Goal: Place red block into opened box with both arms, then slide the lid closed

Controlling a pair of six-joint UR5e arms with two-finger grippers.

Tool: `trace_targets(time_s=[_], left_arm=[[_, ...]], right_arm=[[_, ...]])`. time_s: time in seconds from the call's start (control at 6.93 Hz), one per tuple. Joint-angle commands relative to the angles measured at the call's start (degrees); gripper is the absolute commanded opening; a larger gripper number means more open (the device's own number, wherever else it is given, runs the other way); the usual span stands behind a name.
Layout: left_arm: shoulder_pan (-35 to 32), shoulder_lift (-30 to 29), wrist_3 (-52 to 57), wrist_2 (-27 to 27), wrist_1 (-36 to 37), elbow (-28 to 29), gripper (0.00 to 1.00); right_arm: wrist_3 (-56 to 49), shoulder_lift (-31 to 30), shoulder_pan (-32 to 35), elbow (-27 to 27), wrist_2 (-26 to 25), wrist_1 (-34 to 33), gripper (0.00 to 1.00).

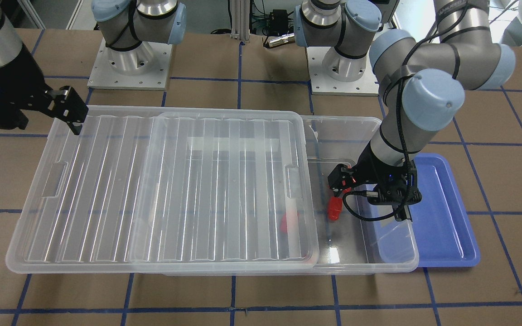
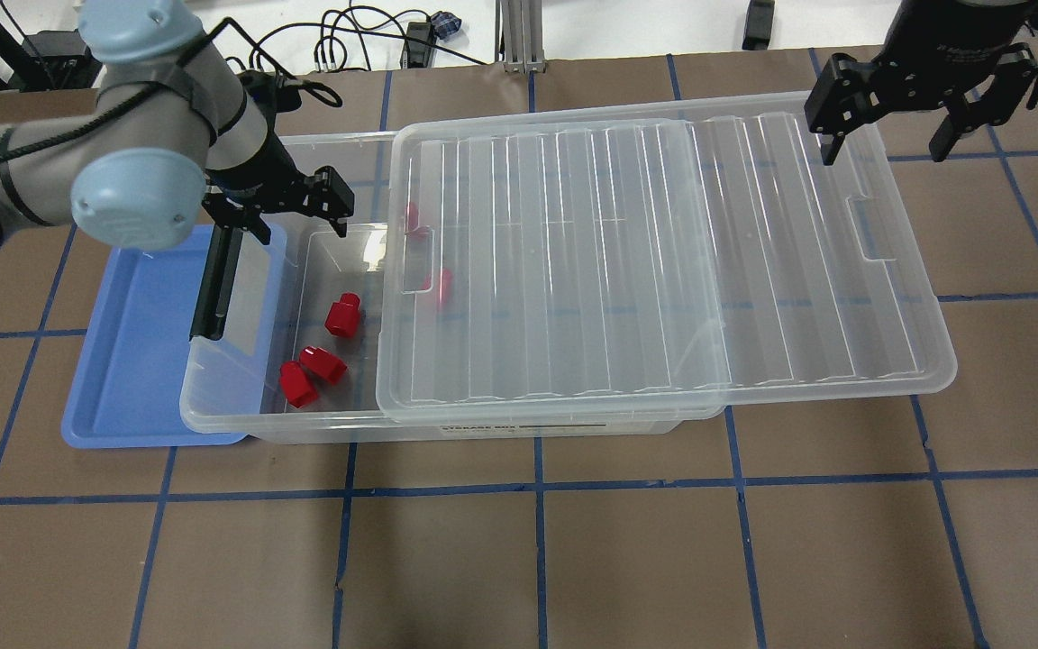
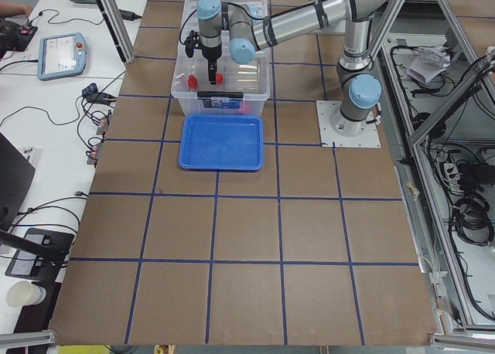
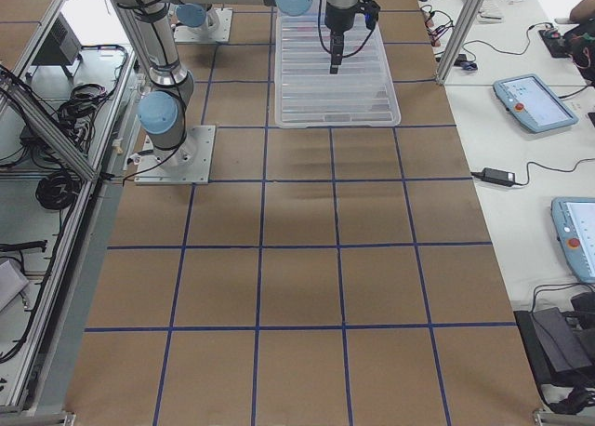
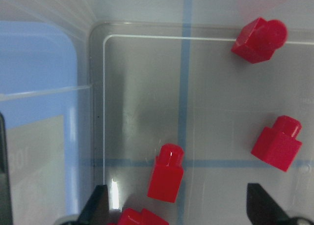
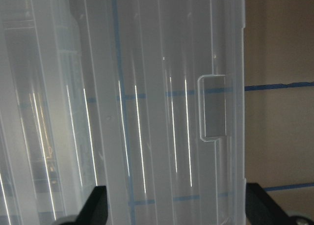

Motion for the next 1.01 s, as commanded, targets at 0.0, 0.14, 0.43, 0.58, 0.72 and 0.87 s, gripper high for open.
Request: trace_targets(time_s=[0.0, 0.14, 0.43, 0.58, 0.72, 0.87], left_arm=[[-1.57, 6.86, 0.14, 0.4, -13.58, 10.03, 1.0], [-2.02, 9.76, 0.22, 1.97, -17.97, 11.37, 1.0], [-2.2, 10.24, 0.66, 3.56, -19.68, 13.74, 1.0], [-3.5, 9.8, 0.84, 3.74, -20.12, 13.93, 1.0], [-4.56, 11.18, 0.49, 3.74, -19.17, 12.89, 1.0], [-4.57, 9.63, 1.01, 3.66, -13.15, 12.36, 1.0]], right_arm=[[-10.54, 0.79, -9.0, 0.65, -0.47, -0.89, 1.0], [-13.32, 2.01, -11.99, 1.09, -1.86, -1.77, 1.0], [-20.53, 1.94, -15.62, 10.18, -2.31, -12.69, 1.0], [-21.16, 2.2, -15.89, 15.54, -2.14, -18.07, 1.0], [-20.82, 2.29, -15.8, 16.9, -1.97, -18.91, 1.0], [-20.47, 3.42, -15.63, 17.78, -0.83, -21.96, 1.0]])
